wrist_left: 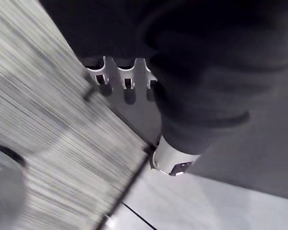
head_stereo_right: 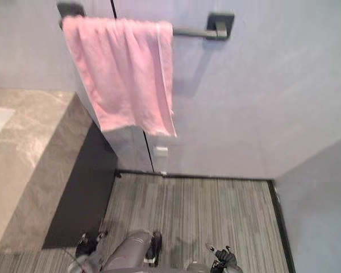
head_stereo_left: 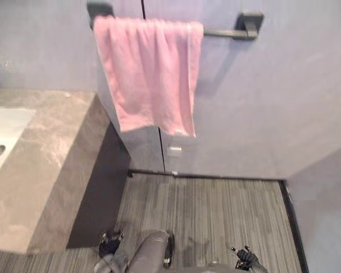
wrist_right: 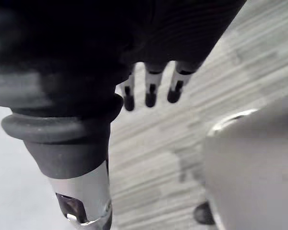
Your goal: Organize washtable
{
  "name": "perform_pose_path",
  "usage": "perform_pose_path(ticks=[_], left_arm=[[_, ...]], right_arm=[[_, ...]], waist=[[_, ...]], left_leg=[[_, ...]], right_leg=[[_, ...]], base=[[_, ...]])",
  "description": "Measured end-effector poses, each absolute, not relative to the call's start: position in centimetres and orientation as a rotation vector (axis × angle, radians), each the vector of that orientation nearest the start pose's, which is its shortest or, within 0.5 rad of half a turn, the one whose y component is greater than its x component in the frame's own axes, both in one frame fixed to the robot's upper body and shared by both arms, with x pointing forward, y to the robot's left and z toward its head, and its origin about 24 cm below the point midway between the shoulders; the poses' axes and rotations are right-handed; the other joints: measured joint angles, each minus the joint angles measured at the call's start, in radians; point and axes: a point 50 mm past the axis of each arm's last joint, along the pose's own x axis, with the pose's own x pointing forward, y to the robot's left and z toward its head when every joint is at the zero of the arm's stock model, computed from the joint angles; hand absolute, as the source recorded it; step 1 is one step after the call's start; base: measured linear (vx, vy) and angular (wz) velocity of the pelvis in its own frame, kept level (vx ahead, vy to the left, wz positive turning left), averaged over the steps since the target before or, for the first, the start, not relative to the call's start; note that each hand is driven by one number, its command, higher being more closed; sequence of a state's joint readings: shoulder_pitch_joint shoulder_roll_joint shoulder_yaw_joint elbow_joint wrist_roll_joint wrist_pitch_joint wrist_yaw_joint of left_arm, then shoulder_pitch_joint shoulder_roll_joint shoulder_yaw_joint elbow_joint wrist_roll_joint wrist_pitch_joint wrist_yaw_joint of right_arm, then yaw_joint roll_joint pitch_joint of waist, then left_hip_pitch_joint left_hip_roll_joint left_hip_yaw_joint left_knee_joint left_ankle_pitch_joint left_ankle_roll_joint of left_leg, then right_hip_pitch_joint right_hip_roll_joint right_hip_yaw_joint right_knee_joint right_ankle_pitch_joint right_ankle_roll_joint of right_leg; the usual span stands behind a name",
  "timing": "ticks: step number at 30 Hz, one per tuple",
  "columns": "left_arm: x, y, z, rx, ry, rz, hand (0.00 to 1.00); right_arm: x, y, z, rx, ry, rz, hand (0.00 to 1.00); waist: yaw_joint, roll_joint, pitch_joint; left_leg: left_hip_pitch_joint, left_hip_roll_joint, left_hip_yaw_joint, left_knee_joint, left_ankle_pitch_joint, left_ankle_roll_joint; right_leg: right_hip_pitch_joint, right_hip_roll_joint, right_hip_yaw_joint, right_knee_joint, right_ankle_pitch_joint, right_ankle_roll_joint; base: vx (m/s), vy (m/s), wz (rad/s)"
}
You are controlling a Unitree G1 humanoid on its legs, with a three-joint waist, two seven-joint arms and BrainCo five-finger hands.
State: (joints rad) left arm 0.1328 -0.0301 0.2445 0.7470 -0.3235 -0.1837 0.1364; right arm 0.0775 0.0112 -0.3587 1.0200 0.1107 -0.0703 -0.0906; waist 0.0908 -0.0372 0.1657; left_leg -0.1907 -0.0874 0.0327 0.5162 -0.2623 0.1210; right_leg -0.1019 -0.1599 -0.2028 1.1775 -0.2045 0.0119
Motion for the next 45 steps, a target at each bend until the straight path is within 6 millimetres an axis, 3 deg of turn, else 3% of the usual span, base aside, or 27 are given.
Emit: perform_pose_path(ticks=[2, 4, 5, 6, 7, 9, 10, 12, 13, 15, 16, 17, 18, 23, 27, 29, 33, 34, 36, 39, 41, 43, 44, 45], left_arm=[[15.0, 19.6, -11.4, -0.341, 0.592, 0.536, 0.0], [16.2, 19.2, -10.7, -0.347, 0.55, 0.519, 0.0], [16.3, 19.2, -10.8, -0.34, 0.552, 0.517, 0.0], [15.7, 19.3, -10.9, -0.329, 0.566, 0.529, 0.0], [14.8, 19.5, -11.3, -0.318, 0.589, 0.55, 0.0], [13.5, 19.2, -12.0, -0.315, 0.641, 0.562, 0.0], [13.0, 19.0, -12.2, -0.298, 0.661, 0.552, 0.0], [12.4, 19.4, -12.5, -0.296, 0.682, 0.578, 0.0], [12.2, 19.4, -12.7, -0.293, 0.698, 0.585, 0.0], [11.9, 19.1, -12.9, -0.287, 0.718, 0.571, 0.0], [11.8, 18.9, -13.1, -0.282, 0.729, 0.566, 0.0], [11.5, 18.6, -13.4, -0.261, 0.756, 0.55, 0.0], [11.1, 18.4, -13.9, -0.219, 0.793, 0.528, 0.0], [9.1, 19.6, -14.9, -0.12, 0.893, 0.527, 0.0], [9.1, 20.4, -14.6, -0.103, 0.879, 0.54, 0.0], [9.9, 20.7, -12.8, -0.119, 0.755, 0.578, 0.0], [13.1, 20.3, -5.5, -0.119, 0.356, 0.547, 0.0], [14.3, 19.9, -2.8, -0.114, 0.223, 0.5, 0.0], [15.9, 18.5, 1.7, -0.094, 0.017, 0.382, 0.0], [16.8, 15.3, 6.7, -0.111, -0.208, 0.125, 0.0], [16.8, 14.1, 8.2, -0.135, -0.271, 0.027, 0.0], [16.7, 14.1, 8.8, -0.138, -0.296, 0.012, 0.0], [16.7, 16.2, 8.8, -0.097, -0.299, 0.143, 0.0], [16.7, 16.5, 8.8, -0.087, -0.299, 0.185, 0.0]], right_arm=[[10.3, -19.8, -15.4, 0.209, 0.974, -0.476, 0.0], [10.7, -19.8, -15.2, 0.197, 0.946, -0.463, 0.0], [10.5, -19.5, -15.3, 0.202, 0.955, -0.459, 0.0], [10.1, -19.0, -15.5, 0.202, 0.975, -0.451, 0.0], [9.5, -18.5, -15.8, 0.194, 1.002, -0.436, 0.0], [9.7, -19.1, -15.8, 0.154, 1.014, -0.417, 0.0], [9.7, -19.5, -15.7, 0.13, 1.015, -0.408, 0.0], [10.0, -19.6, -15.8, 0.117, 1.028, -0.402, 0.0], [9.9, -19.5, -15.9, 0.113, 1.038, -0.398, 0.0], [9.9, -19.4, -15.9, 0.104, 1.044, -0.39, 0.0], [10.1, -19.5, -15.9, 0.101, 1.04, -0.39, 0.0], [10.3, -19.7, -15.8, 0.098, 1.033, -0.397, 0.0], [10.3, -20.2, -15.7, 0.102, 1.032, -0.418, 0.0], [9.1, -19.3, -16.5, 0.128, 1.102, -0.438, 0.0], [9.2, -19.1, -16.6, 0.125, 1.112, -0.426, 0.0], [9.2, -19.0, -16.6, 0.108, 1.116, -0.409, 0.0], [9.5, -18.5, -16.5, 0.01, 1.115, -0.31, 0.0], [9.5, -18.5, -16.5, -0.026, 1.114, -0.278, 0.0], [9.7, -18.2, -16.5, -0.084, 1.11, -0.214, 0.0], [10.1, -17.7, -16.4, -0.122, 1.098, -0.156, 0.0], [10.2, -17.5, -16.3, -0.125, 1.095, -0.146, 0.0], [10.1, -17.5, -16.4, -0.136, 1.105, -0.134, 0.0], [9.8, -17.4, -16.5, -0.116, 1.131, -0.111, 0.0], [9.7, -17.5, -16.6, -0.108, 1.134, -0.12, 0.0]], waist=[[-0.023, 0.023, -0.006], [-0.027, 0.022, -0.012], [-0.024, 0.012, -0.018], [-0.024, -0.005, -0.031], [-0.022, -0.03, -0.05], [-0.021, 0.004, -0.057], [-0.019, 0.022, -0.05], [-0.009, 0.03, -0.047], [0.003, 0.021, -0.042], [0.008, 0.019, -0.042], [0.008, 0.023, -0.046], [0.006, 0.048, -0.057], [0.006, 0.068, -0.071], [0.003, 0.022, -0.103], [0.004, 0.023, -0.108], [0.005, 0.022, -0.109], [0.018, 0.033, -0.102], [0.034, 0.04, -0.098], [0.036, 0.043, -0.098], [0.033, 0.039, -0.098], [0.03, 0.04, -0.101], [0.031, 0.042, -0.104], [0.034, 0.042, -0.117], [0.034, 0.043, -0.118]], left_leg=[[0.093, 0.024, -0.039, -0.056, -0.023, -0.01], [0.159, 0.056, -0.069, -0.084, -0.056, -0.036], [0.188, 0.069, -0.077, -0.09, -0.075, -0.059], [0.201, 0.069, -0.075, -0.092, -0.089, -0.081], [0.211, 0.068, -0.083, -0.078, -0.122, -0.111], [0.16, 0.119, -0.109, 0.076, -0.125, -0.153], [0.076, 0.151, -0.108, 0.237, -0.097, -0.202], [-0.002, 0.225, -0.041, 0.318, -0.107, -0.193], [-0.002, 0.259, -0.009, 0.252, -0.107, -0.194], [0.015, 0.272, -0.006, 0.12, -0.095, -0.203], [0.02, 0.274, -0.008, 0.031, -0.069, -0.229], [0.023, 0.279, -0.021, -0.068, 0.04, -0.208], [0.036, 0.271, -0.04, -0.111, 0.072, -0.228], [0.13, 0.212, -0.043, -0.256, 0.109, -0.213], [0.139, 0.178, -0.057, -0.291, 0.133, -0.199], [0.144, 0.168, -0.065, -0.334, 0.164, -0.197], [0.156, 0.16, -0.103, -0.422, 0.225, -0.205], [0.153, 0.163, -0.104, -0.434, 0.226, -0.207], [0.152, 0.172, -0.104, -0.446, 0.227, -0.215], [0.15, 0.175, -0.1, -0.448, 0.228, -0.217], [0.153, 0.176, -0.096, -0.451, 0.229, -0.216], [0.158, 0.176, -0.089, -0.466, 0.24, -0.212], [0.178, 0.174, -0.082, -0.481, 0.259, -0.214], [0.183, 0.174, -0.076, -0.481, 0.259, -0.214]], right_leg=[[-0.099, 0.003, -0.017, -0.055, -0.056, -0.012], [-0.18, 0.007, -0.042, -0.22, -0.077, 0.017], [-0.202, 0.017, -0.04, -0.405, -0.069, 0.021], [-0.197, 0.024, -0.024, -0.568, -0.016, 0.003], [-0.198, 0.023, -0.011, -0.675, 0.083, -0.011], [-0.154, 0.051, -0.057, -0.678, 0.041, -0.02], [-0.12, 0.064, -0.088, -0.709, 0.026, -0.035], [-0.066, 0.079, -0.117, -0.757, 0.017, -0.048], [-0.023, 0.074, -0.13, -0.786, 0.017, -0.048], [0.013, 0.063, -0.139, -0.807, 0.017, -0.048], [0.023, 0.062, -0.144, -0.811, 0.017, -0.048], [0.034, 0.069, -0.147, -0.815, 0.014, -0.04], [0.049, 0.07, -0.139, -0.825, 0.002, -0.014], [0.146, 0.045, -0.141, -0.986, 0.061, 0.048], [0.179, 0.034, -0.155, -1.057, 0.102, 0.062], [0.18, 0.032, -0.163, -1.083, 0.119, 0.061], [0.182, 0.027, -0.193, -1.108, 0.134, 0.058], [0.186, 0.028, -0.198, -1.112, 0.134, 0.057], [0.19, 0.031, -0.217, -1.112, 0.129, 0.065], [0.196, 0.034, -0.229, -1.115, 0.132, 0.067], [0.208, 0.037, -0.234, -1.131, 0.143, 0.062], [0.211, 0.037, -0.233, -1.142, 0.148, 0.062], [0.221, 0.037, -0.233, -1.156, 0.149, 0.063], [0.227, 0.037, -0.232, -1.161, 0.149, 0.063]], base=[[0.55, -0.056, 0.42], [0.42, -0.105, 0.42], [0.34, -0.128, 0.39], [0.53, -0.216, 0.58], [0.39, -0.188, 0.54], [0.55, -0.278, 0.57], [0.49, -0.255, 0.55], [0.31, -0.152, 0.41], [0.3, -0.124, 0.29], [0.23, -0.063, 0.17], [0.21, 0.022, 0.09], [0.23, 0.088, -0.02], [0.17, 0.108, -0.01], [0.12, 0.092, 0.12], [0.01, 0.079, 0.14], [-0.05, 0.035, 0.16], [-0.09, 0.0, 0.26], [-0.15, 0.009, 0.19], [-0.13, -0.014, 0.21], [-0.04, -0.012, 0.11], [0.02, -0.001, 0.06], [0.15, 0.001, 0.01], [0.24, -0.005, 0.04], [0.21, -0.006, 0.03]])
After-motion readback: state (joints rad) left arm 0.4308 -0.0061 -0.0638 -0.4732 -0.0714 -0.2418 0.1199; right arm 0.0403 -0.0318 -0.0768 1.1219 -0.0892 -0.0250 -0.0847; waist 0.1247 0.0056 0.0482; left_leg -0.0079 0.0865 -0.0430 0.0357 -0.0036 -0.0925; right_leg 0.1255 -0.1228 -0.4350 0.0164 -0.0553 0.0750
